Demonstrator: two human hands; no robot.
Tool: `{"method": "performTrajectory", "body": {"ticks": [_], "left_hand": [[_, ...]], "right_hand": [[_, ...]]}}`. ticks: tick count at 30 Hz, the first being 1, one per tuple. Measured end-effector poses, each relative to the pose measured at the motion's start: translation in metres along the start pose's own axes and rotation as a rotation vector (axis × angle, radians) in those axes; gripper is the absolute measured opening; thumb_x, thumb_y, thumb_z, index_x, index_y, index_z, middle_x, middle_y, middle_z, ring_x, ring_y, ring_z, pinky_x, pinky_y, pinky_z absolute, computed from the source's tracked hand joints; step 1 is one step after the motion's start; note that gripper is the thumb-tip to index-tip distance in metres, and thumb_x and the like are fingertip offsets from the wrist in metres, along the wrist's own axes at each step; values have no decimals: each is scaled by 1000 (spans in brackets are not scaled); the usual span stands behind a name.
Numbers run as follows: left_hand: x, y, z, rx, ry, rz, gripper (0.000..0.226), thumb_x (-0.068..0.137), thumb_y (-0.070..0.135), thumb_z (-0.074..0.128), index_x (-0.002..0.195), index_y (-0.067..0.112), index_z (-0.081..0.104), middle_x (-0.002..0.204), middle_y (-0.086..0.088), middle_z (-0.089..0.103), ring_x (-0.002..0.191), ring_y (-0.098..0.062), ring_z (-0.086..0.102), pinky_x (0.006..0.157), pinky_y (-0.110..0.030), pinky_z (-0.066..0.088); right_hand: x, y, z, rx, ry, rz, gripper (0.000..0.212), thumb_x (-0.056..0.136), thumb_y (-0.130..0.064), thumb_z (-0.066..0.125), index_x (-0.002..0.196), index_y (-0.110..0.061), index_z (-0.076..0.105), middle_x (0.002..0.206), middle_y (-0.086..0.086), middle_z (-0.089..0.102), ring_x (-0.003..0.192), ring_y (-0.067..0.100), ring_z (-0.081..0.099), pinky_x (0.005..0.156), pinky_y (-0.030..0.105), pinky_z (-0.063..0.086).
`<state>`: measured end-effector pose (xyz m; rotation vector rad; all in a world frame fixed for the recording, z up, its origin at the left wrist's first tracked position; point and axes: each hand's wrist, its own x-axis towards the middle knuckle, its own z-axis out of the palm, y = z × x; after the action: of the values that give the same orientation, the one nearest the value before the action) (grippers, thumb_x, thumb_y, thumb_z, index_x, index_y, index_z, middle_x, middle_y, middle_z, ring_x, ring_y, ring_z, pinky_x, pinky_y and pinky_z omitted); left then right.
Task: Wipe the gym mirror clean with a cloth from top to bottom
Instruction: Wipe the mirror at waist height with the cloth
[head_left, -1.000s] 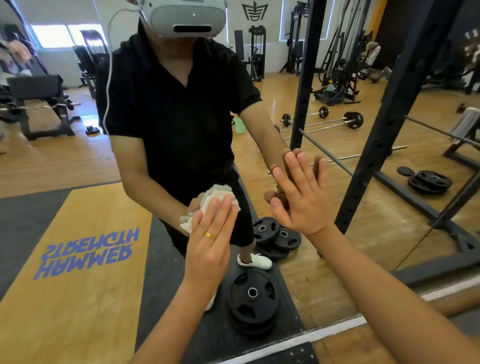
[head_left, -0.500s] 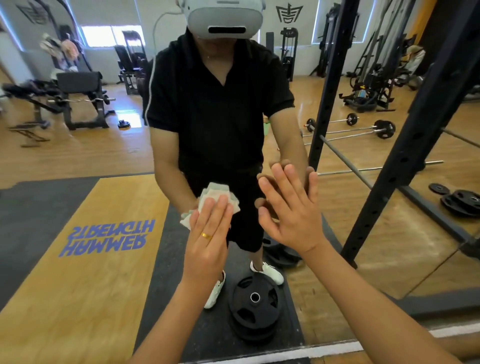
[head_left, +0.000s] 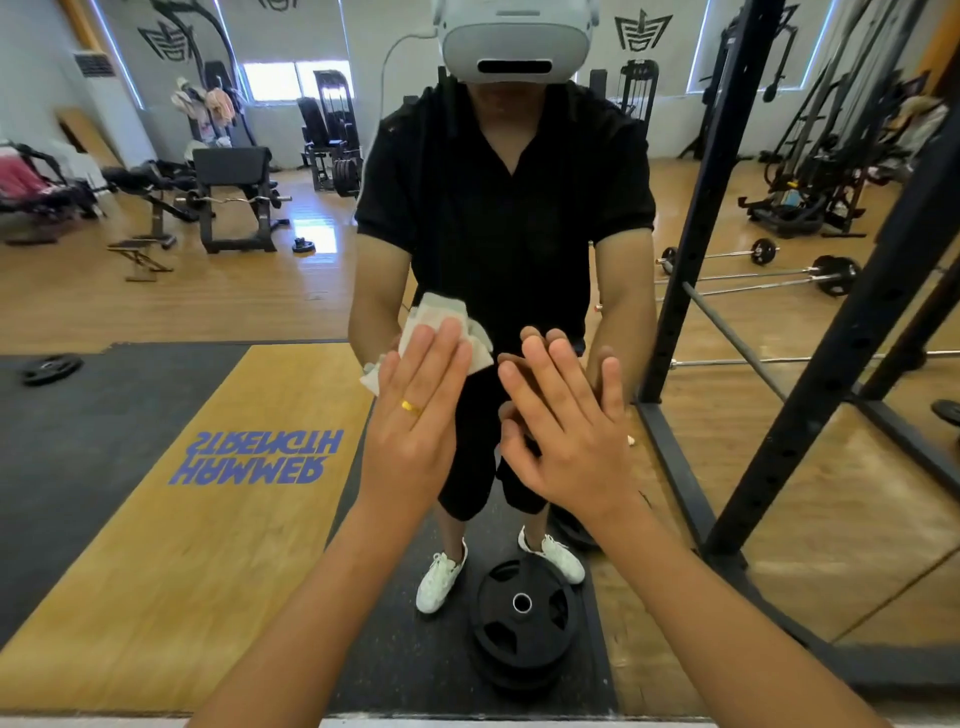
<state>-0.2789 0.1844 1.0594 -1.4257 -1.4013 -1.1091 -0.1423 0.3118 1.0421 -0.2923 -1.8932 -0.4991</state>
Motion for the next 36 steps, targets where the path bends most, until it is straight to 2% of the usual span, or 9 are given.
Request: {"method": "performTrajectory", "body": {"ticks": [4, 10, 13, 16, 20, 24, 29, 32, 36], "left_hand": [[-37, -4, 5, 46, -29, 26, 57, 95, -16, 53, 149, 2, 41, 169, 5, 24, 155, -21, 25, 124, -49, 26], [-51, -6, 6, 65, -78, 22, 43, 108, -4, 39, 150, 4, 39, 170, 7, 22, 156, -20, 23, 126, -46, 21], [-54, -3, 9, 91, -68, -11, 42, 107, -6, 38, 148, 2, 41, 167, 1, 28, 156, -21, 23, 126, -47, 22], [-53, 1, 13, 106, -14, -32, 37, 108, -5, 39, 144, -1, 45, 154, -5, 42, 155, -20, 26, 126, -46, 23], [-54, 12, 23, 88, 60, -103, 42, 101, -14, 48, 141, -3, 48, 166, 3, 30, 155, -21, 27, 125, -50, 24], [-51, 37, 38, 47, 113, -231, 44, 97, -17, 51, 140, -10, 47, 154, -16, 42, 156, -25, 24, 118, -61, 31], [-44, 68, 52, -23, 141, -332, 47, 102, -8, 45, 148, -9, 35, 156, -18, 36, 158, -25, 16, 126, -51, 24], [-42, 81, 61, -42, 101, -321, 48, 103, -5, 44, 150, -7, 33, 160, -12, 29, 158, -26, 15, 126, -51, 24], [-53, 107, 77, -58, -53, -227, 52, 102, -4, 47, 152, 0, 33, 164, -10, 26, 157, -29, 20, 125, -53, 25]], "right_hand": [[2, -1, -4, 27, -18, 13, 59, 97, -29, 61, 153, -17, 47, 163, 9, 34, 158, 21, 17, 128, 52, 7], [2, 8, -24, 146, -150, -69, 55, 99, -19, 52, 154, -17, 47, 166, 12, 28, 158, 27, 17, 126, 58, 8], [-8, 27, -42, 161, -177, -110, 55, 98, -17, 50, 154, -18, 48, 166, 13, 28, 158, 28, 17, 127, 59, 6], [-28, 60, -61, 95, -174, -75, 63, 95, -17, 57, 156, -19, 41, 171, 9, 19, 158, 29, 18, 126, 59, 5], [-48, 115, -79, 20, -192, -73, 64, 97, -22, 59, 157, -20, 37, 173, 7, 10, 159, 28, 14, 126, 58, 2], [-53, 148, -70, -96, -158, -193, 65, 97, -28, 57, 158, -20, 37, 173, 7, 12, 159, 25, 14, 127, 55, 0], [-58, 149, -53, -143, -47, -212, 66, 96, -31, 50, 160, -22, 37, 170, 9, 21, 158, 27, 20, 127, 56, 4], [-60, 151, -53, -130, -45, -226, 67, 95, -30, 51, 160, -21, 37, 170, 10, 22, 158, 27, 20, 127, 56, 5], [-59, 151, -52, -115, -35, -229, 67, 96, -36, 53, 159, -20, 39, 170, 10, 22, 157, 27, 21, 126, 56, 5]]}}
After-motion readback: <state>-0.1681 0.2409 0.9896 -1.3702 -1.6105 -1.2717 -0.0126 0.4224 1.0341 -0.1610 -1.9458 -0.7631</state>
